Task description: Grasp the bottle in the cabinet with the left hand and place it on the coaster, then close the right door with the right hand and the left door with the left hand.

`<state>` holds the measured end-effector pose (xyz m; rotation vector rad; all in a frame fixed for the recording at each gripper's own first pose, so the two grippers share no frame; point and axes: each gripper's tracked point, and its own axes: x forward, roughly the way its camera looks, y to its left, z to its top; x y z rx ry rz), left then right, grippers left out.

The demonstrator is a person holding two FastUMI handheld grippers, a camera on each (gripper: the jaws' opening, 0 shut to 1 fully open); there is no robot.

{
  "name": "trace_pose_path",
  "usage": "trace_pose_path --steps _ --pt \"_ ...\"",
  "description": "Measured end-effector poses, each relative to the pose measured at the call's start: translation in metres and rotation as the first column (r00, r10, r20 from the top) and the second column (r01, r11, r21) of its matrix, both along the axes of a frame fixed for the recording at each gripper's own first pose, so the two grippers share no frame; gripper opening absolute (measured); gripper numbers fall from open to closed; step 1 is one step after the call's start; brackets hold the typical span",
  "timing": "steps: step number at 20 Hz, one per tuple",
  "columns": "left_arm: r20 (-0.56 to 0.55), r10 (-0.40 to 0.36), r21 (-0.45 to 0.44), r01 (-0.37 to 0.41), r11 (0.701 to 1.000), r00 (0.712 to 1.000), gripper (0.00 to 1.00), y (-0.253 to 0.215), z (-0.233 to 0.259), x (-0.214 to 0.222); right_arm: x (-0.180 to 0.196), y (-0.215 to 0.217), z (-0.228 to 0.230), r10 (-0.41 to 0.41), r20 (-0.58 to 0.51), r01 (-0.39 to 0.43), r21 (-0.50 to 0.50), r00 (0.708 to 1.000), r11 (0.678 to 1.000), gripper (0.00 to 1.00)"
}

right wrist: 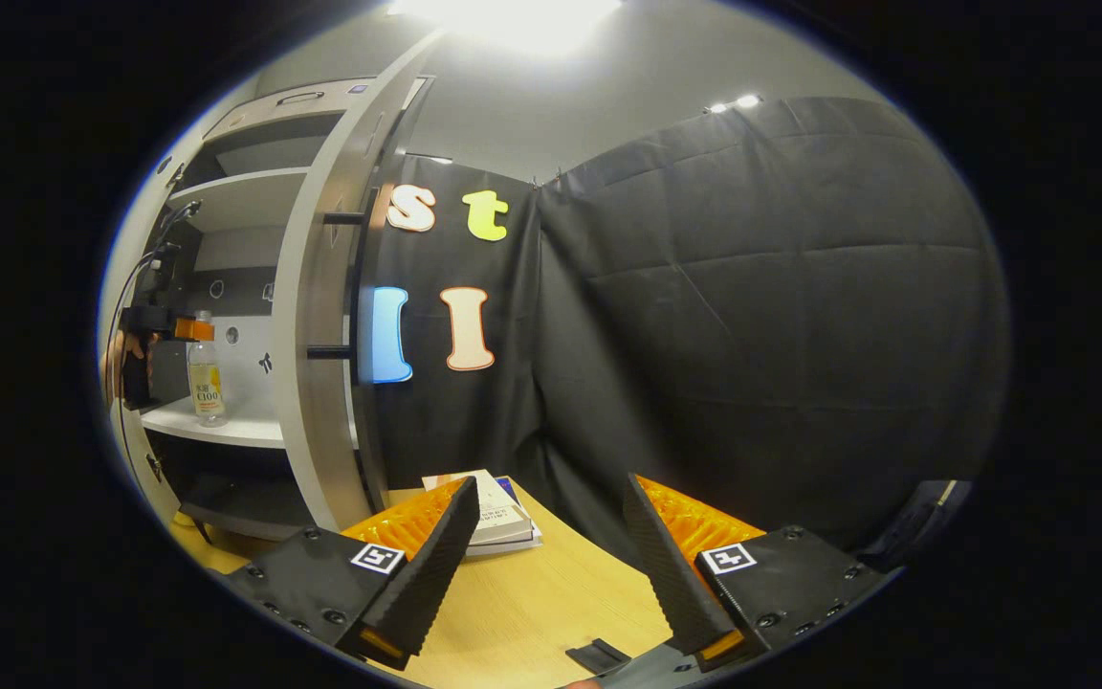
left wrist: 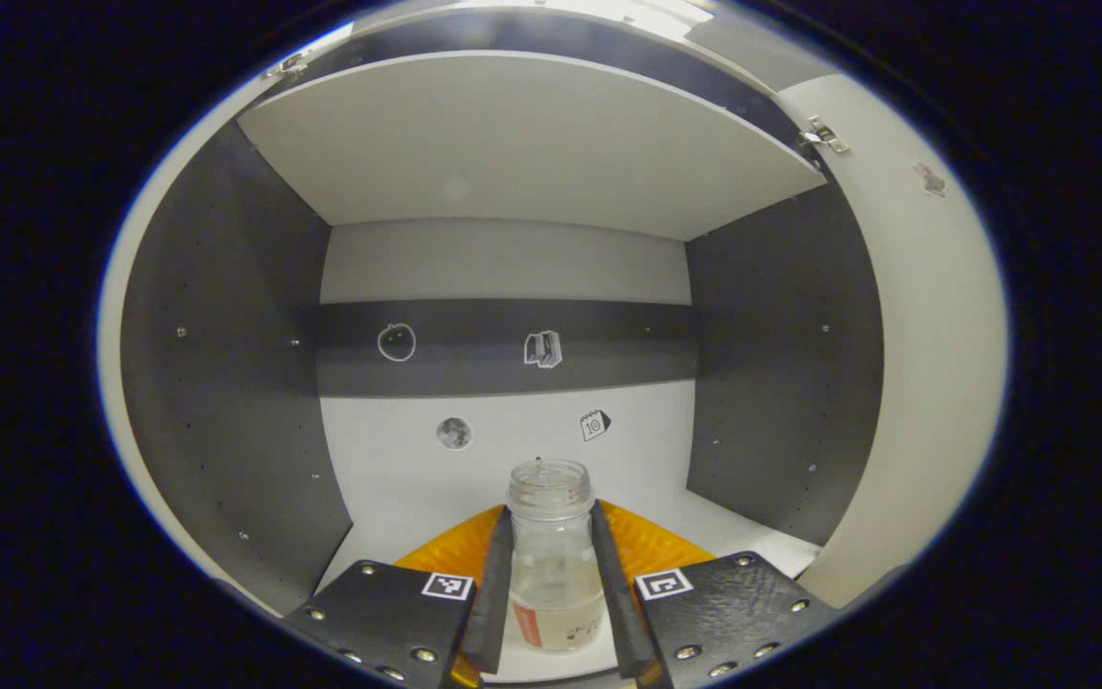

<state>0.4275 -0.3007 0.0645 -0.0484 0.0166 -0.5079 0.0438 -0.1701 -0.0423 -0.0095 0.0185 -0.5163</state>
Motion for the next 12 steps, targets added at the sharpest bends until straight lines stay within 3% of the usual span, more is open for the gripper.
trace_pose_path --steps 3,4,6,7,12 --pt "0.017 0.01 -0.035 -0.01 0.999 1.0 0.45 0.009 0.011 -0.012 0.0 0.001 0.0 0.015 0.001 -0.015 -0.013 1.0 1.0 0.97" --pt "0.028 0.014 -0.04 -0.013 0.999 1.0 0.49 0.013 0.015 -0.017 0.0 0.001 0.0 0.021 0.0 -0.021 -0.014 1.0 1.0 0.97" --pt "0.041 0.022 -0.044 -0.02 0.999 0.999 0.44 0.019 0.021 -0.03 0.001 0.002 0.003 0.041 0.003 -0.041 -0.004 0.999 0.999 0.97" --pt "0.044 0.026 -0.043 -0.024 0.999 0.999 0.49 0.022 0.022 -0.038 -0.001 0.001 0.002 0.051 0.006 -0.051 -0.002 0.999 0.999 0.96" --pt "0.052 0.023 -0.038 -0.021 0.999 0.998 0.49 0.029 0.026 -0.073 -0.007 0.004 0.001 0.109 -0.001 -0.109 -0.02 0.994 0.994 0.96"
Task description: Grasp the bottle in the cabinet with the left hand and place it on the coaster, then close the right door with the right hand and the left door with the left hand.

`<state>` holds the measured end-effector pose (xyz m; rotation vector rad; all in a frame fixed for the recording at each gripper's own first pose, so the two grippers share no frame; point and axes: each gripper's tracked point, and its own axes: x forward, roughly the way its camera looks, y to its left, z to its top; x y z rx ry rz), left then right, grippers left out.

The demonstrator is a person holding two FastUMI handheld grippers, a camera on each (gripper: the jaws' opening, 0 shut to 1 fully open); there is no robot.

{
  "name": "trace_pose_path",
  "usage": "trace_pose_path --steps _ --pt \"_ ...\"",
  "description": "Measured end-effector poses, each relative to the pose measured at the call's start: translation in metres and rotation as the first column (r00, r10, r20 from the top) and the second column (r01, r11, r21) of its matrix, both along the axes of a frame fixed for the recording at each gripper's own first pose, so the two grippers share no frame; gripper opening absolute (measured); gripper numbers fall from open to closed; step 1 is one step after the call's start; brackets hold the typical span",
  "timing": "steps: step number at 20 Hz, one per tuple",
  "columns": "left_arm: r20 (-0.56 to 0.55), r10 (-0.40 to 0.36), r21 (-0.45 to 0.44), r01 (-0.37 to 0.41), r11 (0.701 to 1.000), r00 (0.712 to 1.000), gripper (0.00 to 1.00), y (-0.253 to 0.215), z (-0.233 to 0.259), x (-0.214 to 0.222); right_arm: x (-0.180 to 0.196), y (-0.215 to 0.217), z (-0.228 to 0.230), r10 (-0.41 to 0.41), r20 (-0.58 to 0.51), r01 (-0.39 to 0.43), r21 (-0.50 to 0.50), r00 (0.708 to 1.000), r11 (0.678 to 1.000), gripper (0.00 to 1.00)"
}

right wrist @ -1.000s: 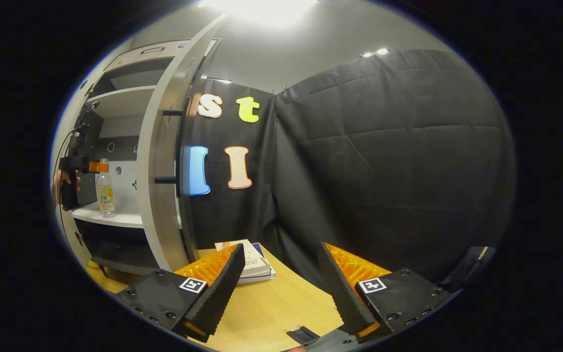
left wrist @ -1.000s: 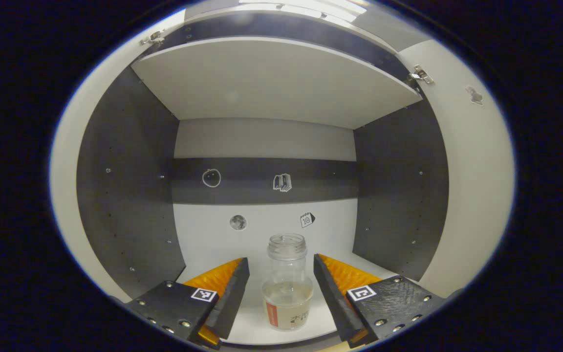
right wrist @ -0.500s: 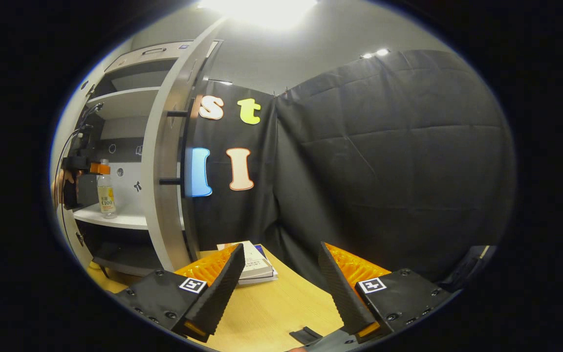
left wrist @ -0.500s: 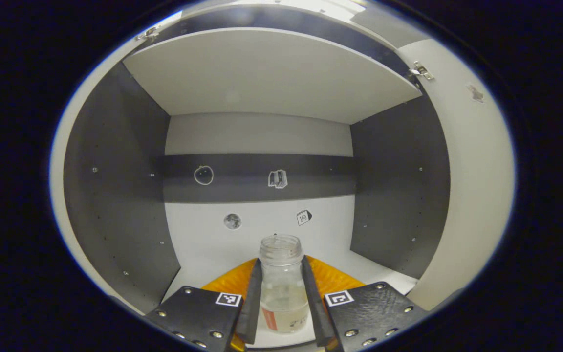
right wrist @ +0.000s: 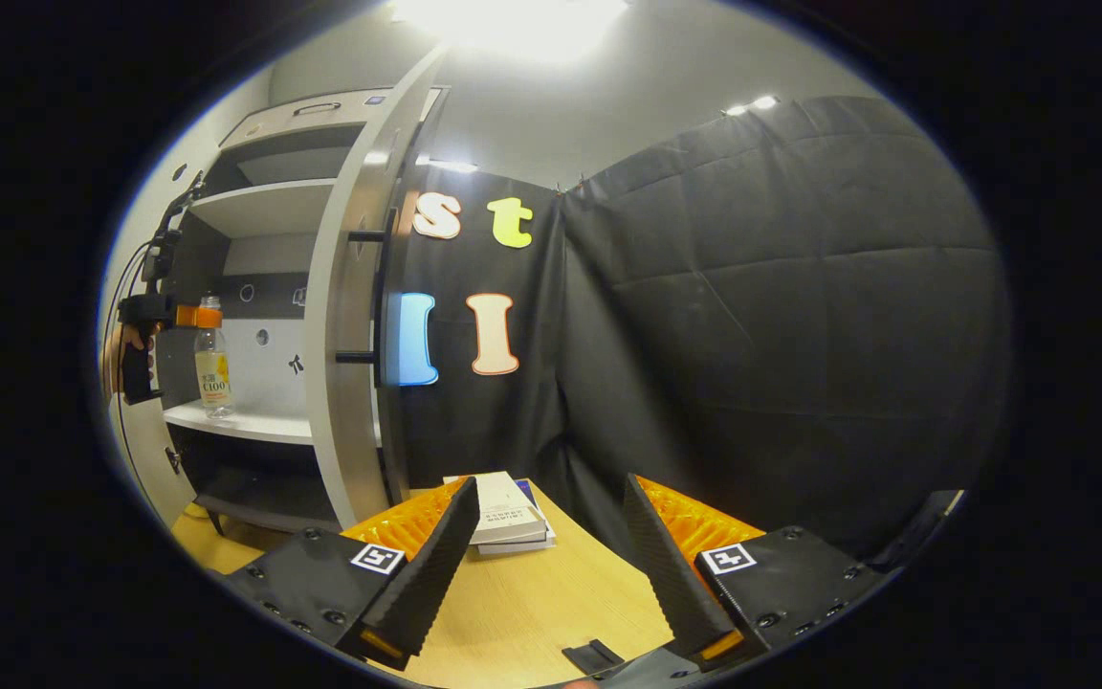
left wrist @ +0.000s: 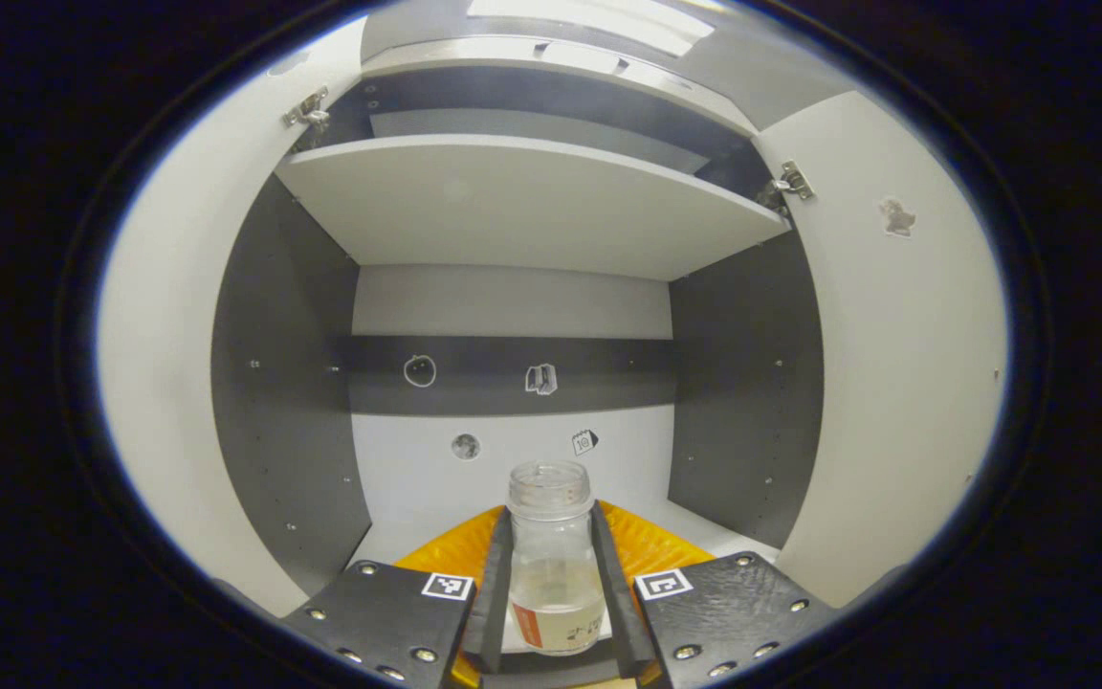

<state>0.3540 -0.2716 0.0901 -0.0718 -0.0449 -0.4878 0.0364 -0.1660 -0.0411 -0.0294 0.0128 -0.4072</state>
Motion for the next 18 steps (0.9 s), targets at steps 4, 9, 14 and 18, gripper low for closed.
trace_pose_path --steps 4,9,14,18 --pt "0.006 0.018 0.0 -0.018 1.0 1.0 0.49 0.012 -0.004 -0.039 -0.014 -0.002 -0.007 0.049 -0.009 -0.048 0.025 0.999 0.999 0.96" --pt "-0.006 0.041 0.009 -0.041 0.999 0.999 0.49 0.018 -0.02 -0.081 -0.028 -0.008 -0.011 0.097 -0.021 -0.097 0.027 0.995 0.995 0.96" --pt "-0.021 0.043 -0.003 -0.043 0.999 0.999 0.49 0.015 -0.042 -0.117 -0.044 -0.014 -0.017 0.134 -0.033 -0.133 0.028 0.99 0.991 0.96" --pt "-0.037 0.043 0.003 -0.043 0.999 0.998 0.46 0.011 -0.065 -0.141 -0.053 -0.017 -0.025 0.158 -0.046 -0.156 0.04 0.986 0.987 0.96"
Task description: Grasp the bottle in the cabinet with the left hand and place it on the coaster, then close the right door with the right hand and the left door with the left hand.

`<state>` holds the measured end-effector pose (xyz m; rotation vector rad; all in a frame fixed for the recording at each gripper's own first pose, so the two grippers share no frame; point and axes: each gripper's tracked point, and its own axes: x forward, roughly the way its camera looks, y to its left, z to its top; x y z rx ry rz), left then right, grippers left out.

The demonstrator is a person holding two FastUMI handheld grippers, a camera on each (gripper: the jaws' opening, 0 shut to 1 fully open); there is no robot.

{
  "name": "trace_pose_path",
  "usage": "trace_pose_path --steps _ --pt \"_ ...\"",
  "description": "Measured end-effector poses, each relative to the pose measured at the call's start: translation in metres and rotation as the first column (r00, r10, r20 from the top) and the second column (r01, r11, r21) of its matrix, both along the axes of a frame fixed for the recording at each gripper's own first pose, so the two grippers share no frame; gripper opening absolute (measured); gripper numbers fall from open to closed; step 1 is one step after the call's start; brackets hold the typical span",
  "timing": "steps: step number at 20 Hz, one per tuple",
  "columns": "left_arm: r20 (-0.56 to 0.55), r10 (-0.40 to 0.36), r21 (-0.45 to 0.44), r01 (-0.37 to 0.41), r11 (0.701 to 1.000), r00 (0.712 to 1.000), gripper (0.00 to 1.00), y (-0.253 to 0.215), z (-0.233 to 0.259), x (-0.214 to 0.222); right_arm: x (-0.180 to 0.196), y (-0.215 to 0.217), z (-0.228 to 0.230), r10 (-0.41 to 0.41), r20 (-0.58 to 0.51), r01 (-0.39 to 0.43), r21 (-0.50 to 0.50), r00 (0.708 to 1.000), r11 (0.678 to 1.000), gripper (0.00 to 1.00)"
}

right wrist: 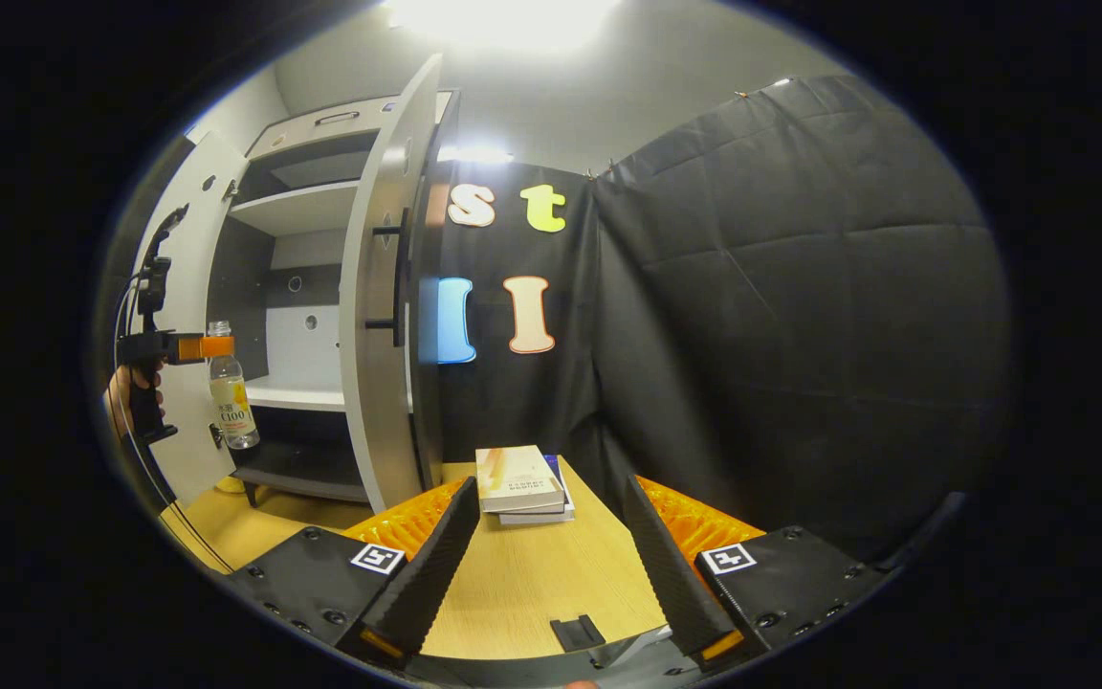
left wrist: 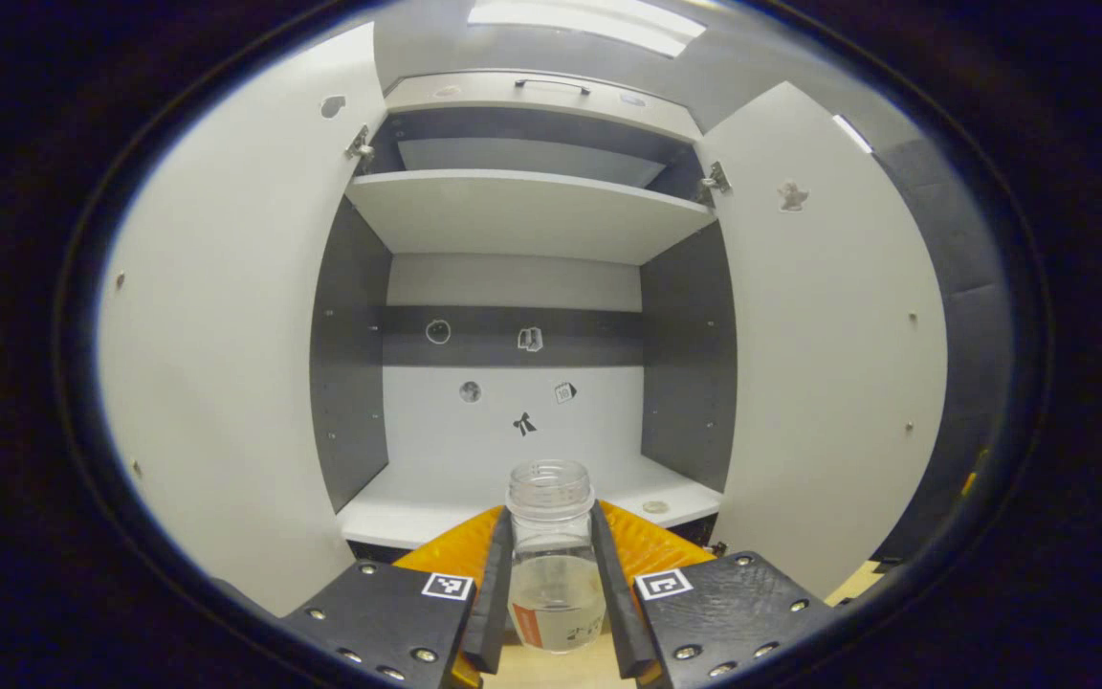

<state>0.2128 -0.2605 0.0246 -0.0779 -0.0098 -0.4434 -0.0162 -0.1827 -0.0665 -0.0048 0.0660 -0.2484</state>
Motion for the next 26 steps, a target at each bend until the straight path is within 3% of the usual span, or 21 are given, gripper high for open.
trace_pose_path --steps 12,25,26 --pt "-0.036 -0.005 -0.01 0.005 1.0 0.999 0.49 0.007 -0.078 -0.04 -0.016 0.017 -0.019 0.035 -0.026 -0.035 -0.022 0.999 0.999 0.96" --pt "-0.124 -0.04 0.007 0.041 0.999 0.992 0.49 -0.004 -0.176 -0.068 -0.032 0.023 -0.035 0.015 -0.05 -0.016 -0.01 0.999 1.0 0.96" --pt "-0.127 -0.041 0.008 0.042 0.999 0.991 0.44 -0.004 -0.18 -0.07 -0.033 0.023 -0.036 0.014 -0.052 -0.014 -0.011 0.999 1.0 0.97"
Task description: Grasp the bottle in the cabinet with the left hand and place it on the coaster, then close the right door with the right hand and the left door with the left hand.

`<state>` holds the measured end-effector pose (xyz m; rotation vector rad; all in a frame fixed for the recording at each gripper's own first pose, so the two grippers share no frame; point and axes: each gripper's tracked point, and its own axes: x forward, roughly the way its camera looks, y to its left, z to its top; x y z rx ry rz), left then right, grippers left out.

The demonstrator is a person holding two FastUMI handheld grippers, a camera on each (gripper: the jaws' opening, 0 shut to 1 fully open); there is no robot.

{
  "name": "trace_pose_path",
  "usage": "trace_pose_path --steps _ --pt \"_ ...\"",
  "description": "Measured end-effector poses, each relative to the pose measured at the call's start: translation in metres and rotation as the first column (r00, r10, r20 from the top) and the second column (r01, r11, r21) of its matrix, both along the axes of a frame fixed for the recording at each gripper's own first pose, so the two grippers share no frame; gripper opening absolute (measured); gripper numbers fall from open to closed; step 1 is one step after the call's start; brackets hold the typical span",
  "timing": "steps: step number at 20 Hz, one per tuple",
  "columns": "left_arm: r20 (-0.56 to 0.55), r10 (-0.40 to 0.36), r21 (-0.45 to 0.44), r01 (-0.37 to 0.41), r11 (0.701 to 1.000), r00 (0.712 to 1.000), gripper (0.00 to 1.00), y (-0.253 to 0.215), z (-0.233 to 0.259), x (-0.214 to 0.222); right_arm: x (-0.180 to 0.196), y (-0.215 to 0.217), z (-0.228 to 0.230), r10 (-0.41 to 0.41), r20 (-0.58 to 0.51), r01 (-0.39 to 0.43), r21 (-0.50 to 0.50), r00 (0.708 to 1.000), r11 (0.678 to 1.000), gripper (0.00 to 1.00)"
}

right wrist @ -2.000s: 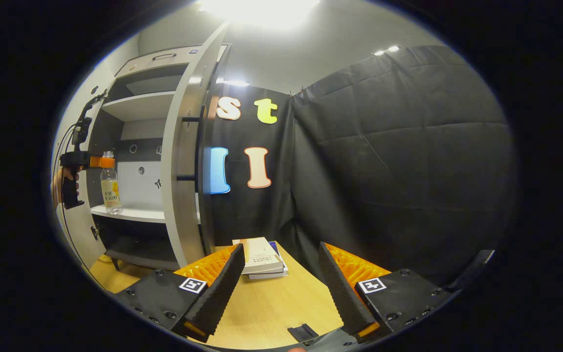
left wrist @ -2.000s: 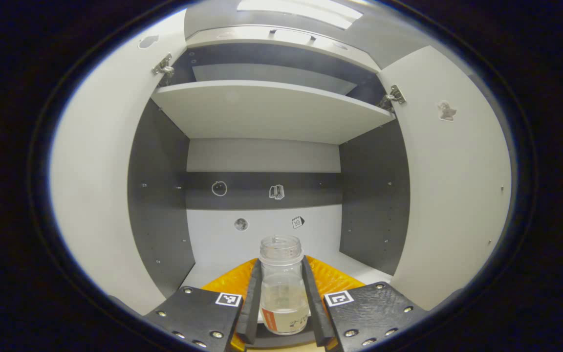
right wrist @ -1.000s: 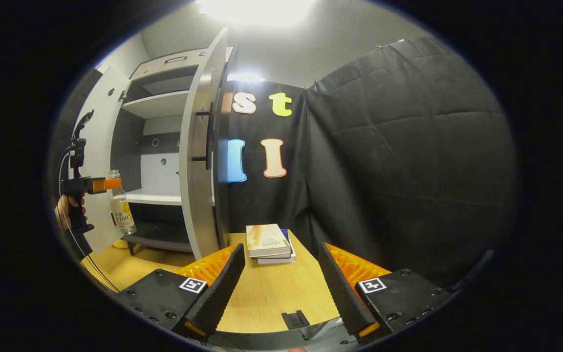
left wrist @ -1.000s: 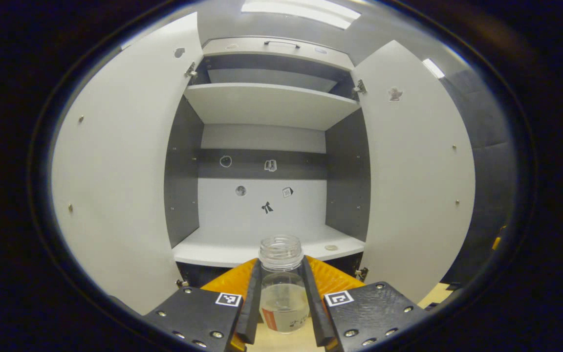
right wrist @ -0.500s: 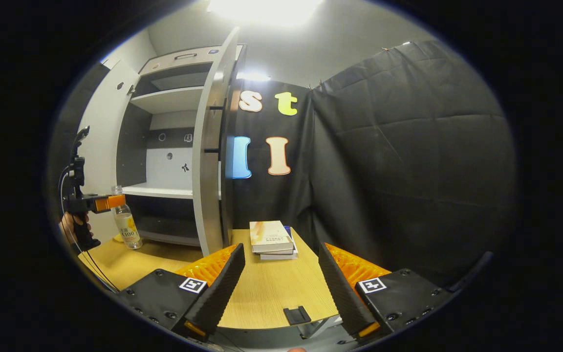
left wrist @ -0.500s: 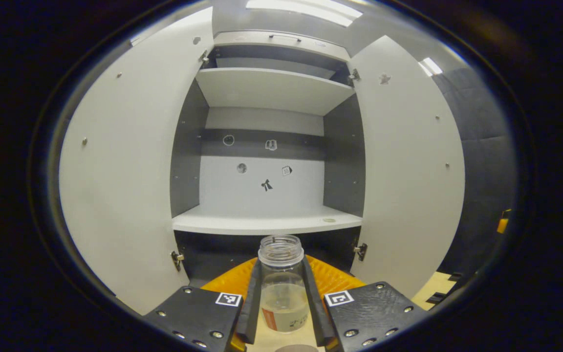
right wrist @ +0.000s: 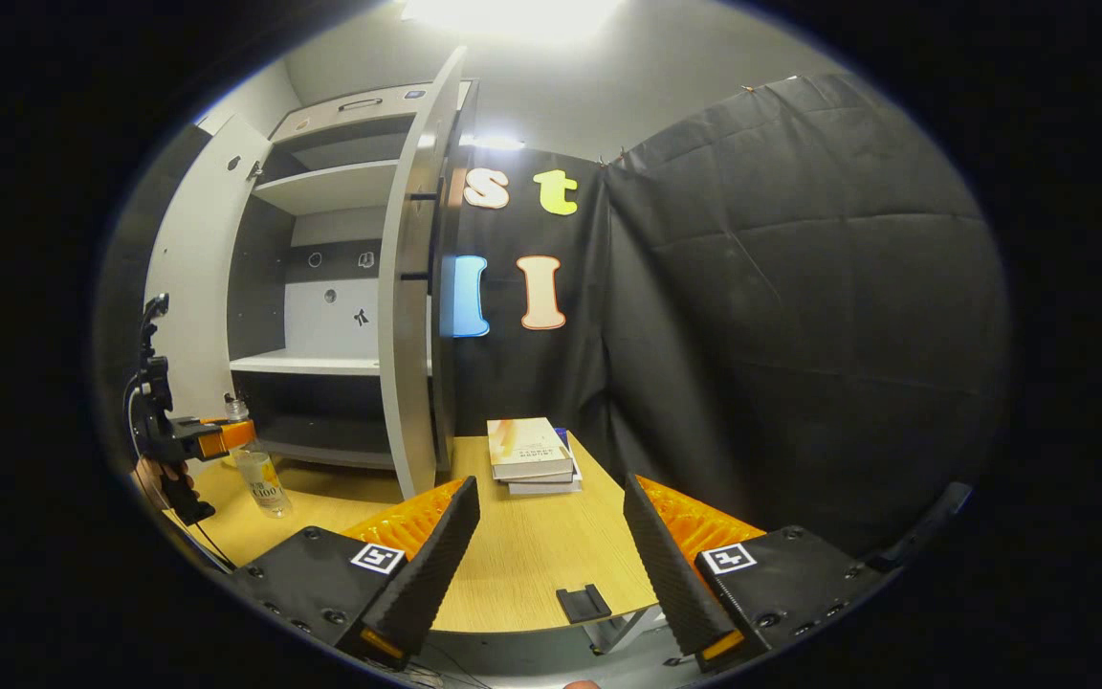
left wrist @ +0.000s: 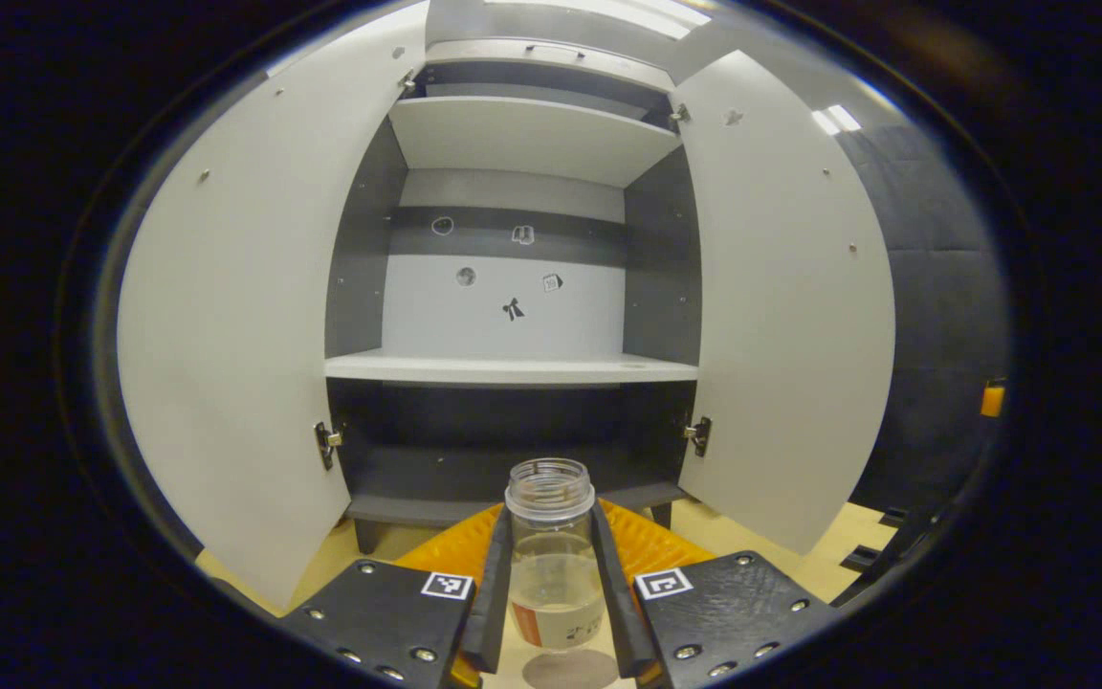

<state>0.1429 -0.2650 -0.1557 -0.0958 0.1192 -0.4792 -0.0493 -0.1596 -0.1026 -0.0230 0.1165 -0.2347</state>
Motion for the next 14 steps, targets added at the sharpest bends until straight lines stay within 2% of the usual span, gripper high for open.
trace_pose_path --steps 4,6,8,10,11,14 --pt "-0.022 0.005 0.001 -0.005 1.0 1.0 0.44 -0.001 -0.024 -0.002 -0.004 -0.002 -0.003 -0.005 -0.016 0.005 -0.012 1.0 1.0 0.97" --pt "-0.028 0.01 0.007 -0.009 1.0 1.0 0.49 -0.002 -0.036 -0.003 -0.005 -0.001 -0.003 0.0 -0.027 -0.001 -0.015 1.0 1.0 0.97" --pt "-0.031 0.01 0.016 -0.01 1.0 0.999 0.47 -0.003 -0.047 -0.006 -0.006 -0.003 -0.002 -0.003 -0.033 0.002 -0.029 0.999 1.0 0.97" --pt "-0.045 0.005 0.016 -0.004 1.0 0.999 0.49 -0.006 -0.06 -0.01 -0.007 -0.005 0.003 -0.007 -0.029 0.006 -0.039 1.0 0.999 0.95" --pt "-0.058 0.004 0.018 -0.003 1.0 0.998 0.44 -0.007 -0.066 -0.012 -0.007 -0.005 0.002 -0.007 -0.03 0.005 -0.041 1.0 0.999 0.95" --pt "-0.066 0.01 0.01 -0.009 1.0 0.998 0.47 -0.011 -0.074 -0.016 -0.004 -0.006 0.0 0.001 -0.049 -0.003 -0.041 0.999 0.999 0.97"
